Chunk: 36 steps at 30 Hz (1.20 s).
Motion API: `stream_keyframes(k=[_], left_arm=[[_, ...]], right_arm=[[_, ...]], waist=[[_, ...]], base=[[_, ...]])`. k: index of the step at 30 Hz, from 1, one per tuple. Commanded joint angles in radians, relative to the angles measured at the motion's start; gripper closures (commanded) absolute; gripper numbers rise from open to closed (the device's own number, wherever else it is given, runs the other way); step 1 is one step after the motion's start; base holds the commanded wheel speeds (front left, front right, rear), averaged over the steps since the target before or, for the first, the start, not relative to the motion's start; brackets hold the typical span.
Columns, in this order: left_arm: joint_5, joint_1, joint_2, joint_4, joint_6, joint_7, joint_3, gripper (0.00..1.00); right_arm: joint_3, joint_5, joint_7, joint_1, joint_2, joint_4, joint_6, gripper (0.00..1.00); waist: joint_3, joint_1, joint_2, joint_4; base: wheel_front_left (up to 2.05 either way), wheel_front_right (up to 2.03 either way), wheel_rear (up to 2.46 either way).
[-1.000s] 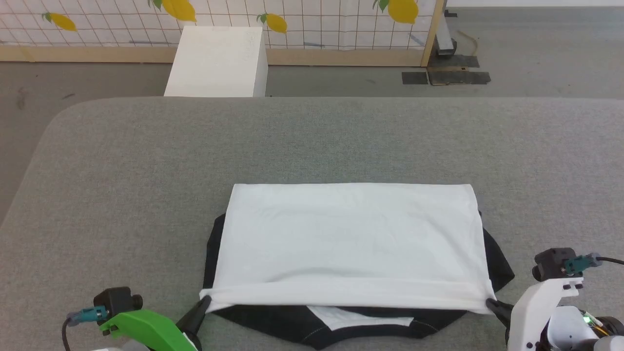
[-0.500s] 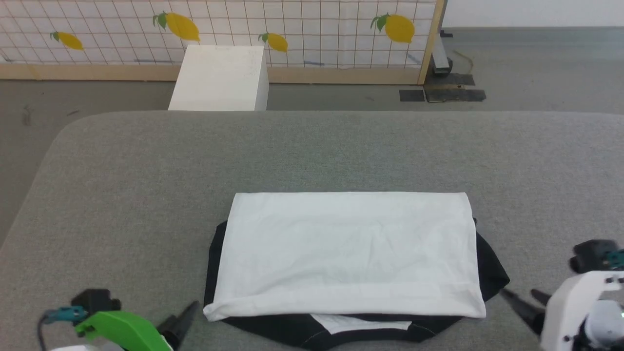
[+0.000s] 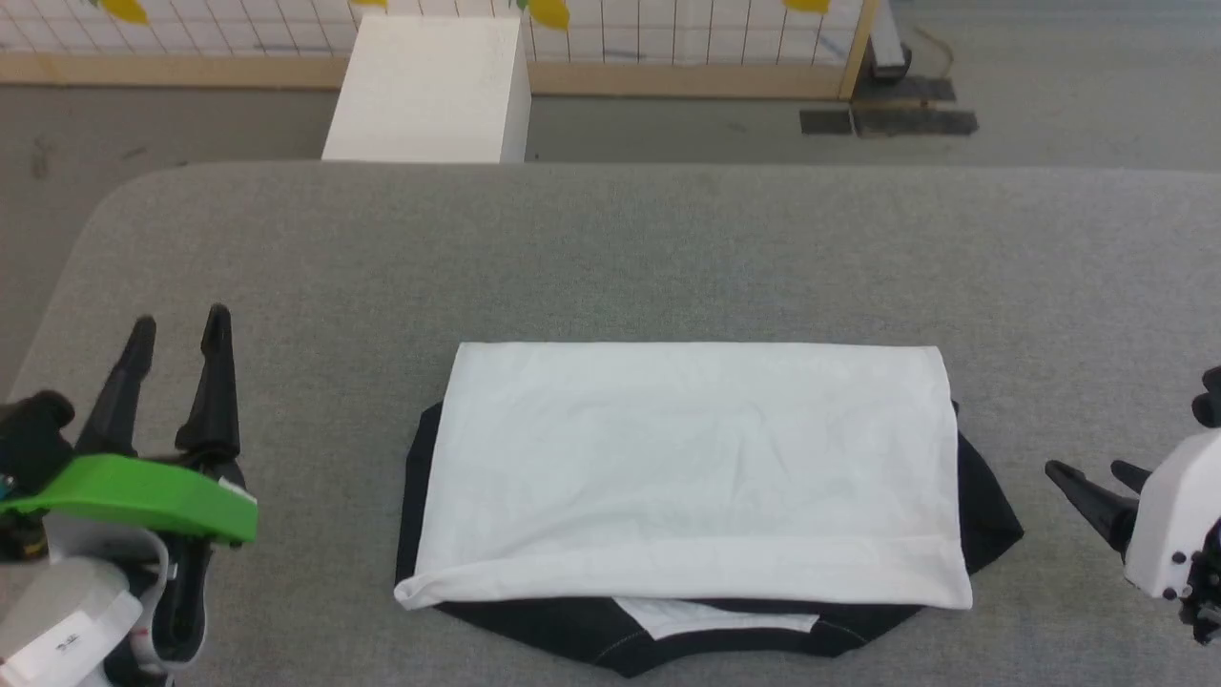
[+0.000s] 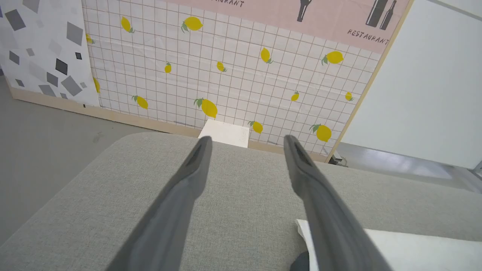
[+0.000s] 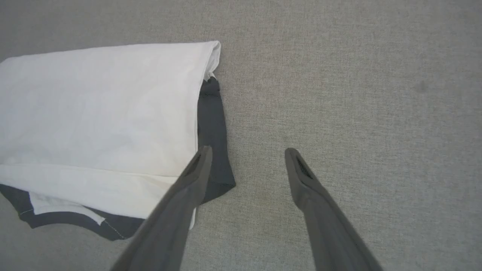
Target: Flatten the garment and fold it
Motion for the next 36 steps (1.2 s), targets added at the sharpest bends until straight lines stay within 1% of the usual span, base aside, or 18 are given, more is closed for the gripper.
stream_keyframes(k=[1, 2, 4, 9, 11, 15, 21, 25, 31, 36], left_arm=[[0.065, -0.033, -0.013, 0.000, 0.003, -0.009, 0.012, 0.00], [0.092, -0.042, -0.029, -0.001, 0.000, -0.011, 0.022, 0.00], [0.181, -0.064, -0.063, -0.019, -0.010, -0.012, 0.062, 0.00], [0.339, -0.062, -0.148, -0.038, -0.080, -0.012, 0.134, 0.00], [0.369, -0.055, -0.181, -0.038, -0.109, -0.012, 0.160, 0.00], [0.413, -0.043, -0.245, -0.039, -0.161, -0.012, 0.217, 0.00], [0.466, -0.023, -0.317, -0.028, -0.220, -0.012, 0.284, 0.00], [0.489, -0.018, -0.353, -0.023, -0.245, -0.012, 0.317, 0.00], [0.511, -0.012, -0.388, -0.009, -0.270, -0.013, 0.343, 0.00], [0.521, -0.014, -0.406, 0.008, -0.281, -0.013, 0.349, 0.00]], right_arm=[[0.008, -0.005, 0.003, -0.025, -0.003, 0.009, -0.001, 0.00], [0.015, -0.007, 0.005, -0.031, -0.007, 0.013, -0.001, 0.00], [0.034, -0.007, 0.008, -0.044, -0.012, 0.019, -0.001, 0.00], [0.094, 0.012, 0.012, -0.067, -0.005, 0.034, -0.001, 0.00], [0.120, 0.022, 0.013, -0.071, -0.002, 0.042, -0.001, 0.00], [0.161, 0.031, 0.006, -0.080, -0.007, 0.067, -0.001, 0.00], [0.233, 0.043, -0.015, -0.099, -0.011, 0.114, -0.001, 0.00], [0.304, 0.064, -0.030, -0.121, -0.002, 0.143, -0.001, 0.00], [0.412, 0.096, -0.050, -0.164, 0.012, 0.182, -0.001, 0.00], [0.453, 0.115, -0.062, -0.189, 0.002, 0.227, -0.001, 0.00]], waist=[[0.051, 0.0000, -0.0001, 0.015], [0.060, 0.0000, -0.0001, 0.017], [0.085, 0.0000, -0.0001, 0.020], [0.138, 0.0000, -0.0001, 0.026], [0.154, 0.0000, -0.0001, 0.028], [0.182, 0.0000, -0.0001, 0.031], [0.201, 0.0000, -0.0001, 0.035], [0.202, 0.0000, -0.0001, 0.037], [0.196, 0.0000, -0.0001, 0.040], [0.191, 0.0000, -0.0001, 0.044]], base=[[0.00, 0.00, 0.00], [0.00, 0.00, 0.00], [0.00, 0.00, 0.00], [0.00, 0.00, 0.00], [0.00, 0.00, 0.00], [0.00, 0.00, 0.00], [0.00, 0.00, 0.00], [0.00, 0.00, 0.00], [0.00, 0.00, 0.00], [0.00, 0.00, 0.00]])
